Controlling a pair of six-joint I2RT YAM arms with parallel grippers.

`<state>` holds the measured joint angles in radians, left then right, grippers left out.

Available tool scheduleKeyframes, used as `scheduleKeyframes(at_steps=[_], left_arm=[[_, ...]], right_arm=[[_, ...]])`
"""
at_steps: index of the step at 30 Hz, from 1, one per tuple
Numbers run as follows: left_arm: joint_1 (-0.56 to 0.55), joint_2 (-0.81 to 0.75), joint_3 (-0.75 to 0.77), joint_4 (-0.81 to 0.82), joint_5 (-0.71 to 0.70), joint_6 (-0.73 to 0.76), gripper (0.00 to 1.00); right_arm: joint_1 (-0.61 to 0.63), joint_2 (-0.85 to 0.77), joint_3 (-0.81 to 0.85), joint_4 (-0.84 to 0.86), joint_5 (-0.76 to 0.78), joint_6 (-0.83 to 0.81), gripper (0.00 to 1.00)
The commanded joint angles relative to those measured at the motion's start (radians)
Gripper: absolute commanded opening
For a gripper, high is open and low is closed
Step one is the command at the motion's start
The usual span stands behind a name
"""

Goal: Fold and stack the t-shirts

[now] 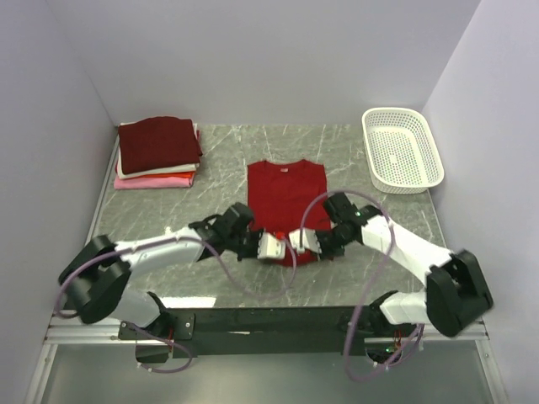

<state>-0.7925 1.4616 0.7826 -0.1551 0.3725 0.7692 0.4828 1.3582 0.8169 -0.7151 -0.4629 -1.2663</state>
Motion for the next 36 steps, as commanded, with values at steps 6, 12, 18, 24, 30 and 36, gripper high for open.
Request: scheduleKeyframes(at_steps=[6,12,18,24,30,36], left_arm=[[-0.136,-0.233,-0.08,-0.107,0.057,-0.167,0.0],[-0.07,-0.172,0.016,-0.147,0.035,-0.07,0.01],[0.131,-0.08,0.17,-0.058,0.118,-0.01,0.0],[0.277,0.176,0.43,-0.038,0.152,-0.007,0.0],[0.354,0.388,0.59,0.092,0.115,-0.073,0.0],[0.398,0.531,0.698,0.256,0.065,-0.192,0.01]], right_arm=[[0.043,-0.252,-0.064,-0.159,-0.039,0.114,0.0],[-0.033,-0.196,0.069,-0.135,-0.022,0.18,0.0],[-0.125,0.011,0.342,-0.107,-0.02,0.229,0.0],[-0.164,0.28,0.655,-0.084,0.006,0.303,0.0],[-0.2,0.525,0.901,-0.003,0.099,0.402,0.0],[-0.231,0.682,1.045,0.086,0.162,0.496,0.0]])
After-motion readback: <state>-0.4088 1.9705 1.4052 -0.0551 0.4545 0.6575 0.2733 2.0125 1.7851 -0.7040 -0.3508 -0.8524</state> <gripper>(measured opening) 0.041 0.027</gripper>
